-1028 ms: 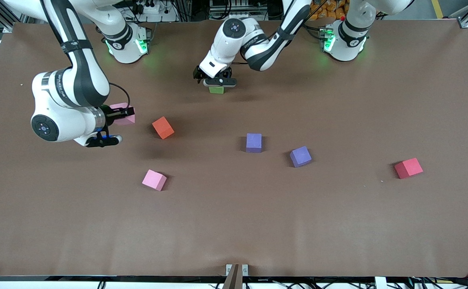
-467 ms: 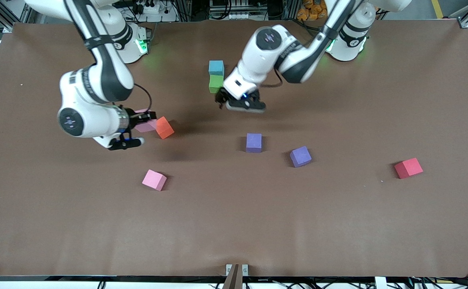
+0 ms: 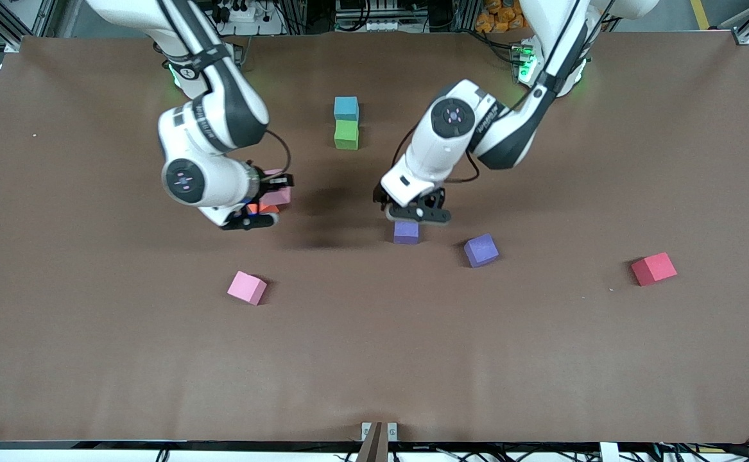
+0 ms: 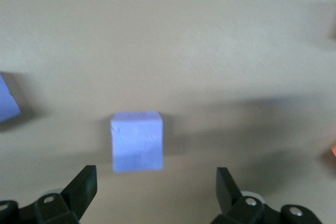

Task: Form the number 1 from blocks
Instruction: 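Grasp the lavender cube with the left gripper while the right carries pink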

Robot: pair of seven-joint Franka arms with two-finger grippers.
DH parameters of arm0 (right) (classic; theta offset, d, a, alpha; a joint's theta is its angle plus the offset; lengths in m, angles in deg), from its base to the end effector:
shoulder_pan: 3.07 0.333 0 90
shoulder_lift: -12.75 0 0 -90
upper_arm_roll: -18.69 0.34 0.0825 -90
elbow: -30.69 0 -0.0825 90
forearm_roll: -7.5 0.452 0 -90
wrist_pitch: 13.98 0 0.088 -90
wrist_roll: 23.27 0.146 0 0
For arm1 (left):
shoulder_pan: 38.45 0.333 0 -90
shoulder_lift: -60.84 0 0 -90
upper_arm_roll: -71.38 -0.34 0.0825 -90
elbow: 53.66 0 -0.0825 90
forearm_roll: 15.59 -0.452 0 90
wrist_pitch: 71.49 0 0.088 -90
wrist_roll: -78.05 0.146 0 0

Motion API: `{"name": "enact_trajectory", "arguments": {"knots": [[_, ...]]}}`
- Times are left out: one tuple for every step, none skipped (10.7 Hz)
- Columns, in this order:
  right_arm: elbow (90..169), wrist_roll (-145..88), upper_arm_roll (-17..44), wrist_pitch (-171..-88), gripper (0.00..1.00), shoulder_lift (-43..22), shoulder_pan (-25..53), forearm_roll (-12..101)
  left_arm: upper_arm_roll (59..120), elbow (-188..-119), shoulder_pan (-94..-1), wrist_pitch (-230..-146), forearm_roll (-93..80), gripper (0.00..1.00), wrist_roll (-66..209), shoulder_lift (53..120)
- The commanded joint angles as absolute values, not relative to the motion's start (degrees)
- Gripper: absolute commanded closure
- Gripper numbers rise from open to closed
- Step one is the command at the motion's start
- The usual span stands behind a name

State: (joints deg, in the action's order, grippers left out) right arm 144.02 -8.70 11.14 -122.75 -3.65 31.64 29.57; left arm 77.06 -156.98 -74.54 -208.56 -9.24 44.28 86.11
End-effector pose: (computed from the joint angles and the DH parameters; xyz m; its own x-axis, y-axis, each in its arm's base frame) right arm 0.5243 0.3156 0.2488 0.9051 0.0579 -0.4212 -0.0084 -0.9880 -0.1539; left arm 0.5469 -0.4886 0.2582 0.9978 -0.0470 0.0468 -0.0549 -0.9810 0.1859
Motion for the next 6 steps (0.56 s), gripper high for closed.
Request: {"name": "enact_trajectory", "arguments": {"knots": [[142.84,-5.09,10.60,-123.58,0.40,-7.10,35.50,34.72,74.46,-151.06,-75.63,-206.93,-10.49,0.00,44.65,90.70],[141.71,-5.08,10.60,-124.10,0.40,-9.55,36.99,36.92,73.67,-149.48,-75.71,-207.02,-10.41,0.00,44.65,92.29],[141.00,-4.65,10.60,-125.50,0.40,-11.14,38.49,38.69,73.23,-148.50,-75.89,-206.93,-9.88,0.00,44.56,93.52],[140.21,-3.42,10.60,-127.17,0.40,-12.55,39.72,39.75,73.22,-148.32,-75.98,-206.93,-9.62,0.00,44.13,94.40],[139.16,-1.84,10.60,-127.97,0.40,-13.95,41.39,39.93,73.22,-148.41,-76.15,-206.93,-9.53,0.00,43.25,95.20],[138.98,-0.52,10.60,-128.76,0.40,-14.58,42.88,39.93,73.22,-148.67,-76.50,-206.93,-9.53,0.00,41.59,95.73]]}}
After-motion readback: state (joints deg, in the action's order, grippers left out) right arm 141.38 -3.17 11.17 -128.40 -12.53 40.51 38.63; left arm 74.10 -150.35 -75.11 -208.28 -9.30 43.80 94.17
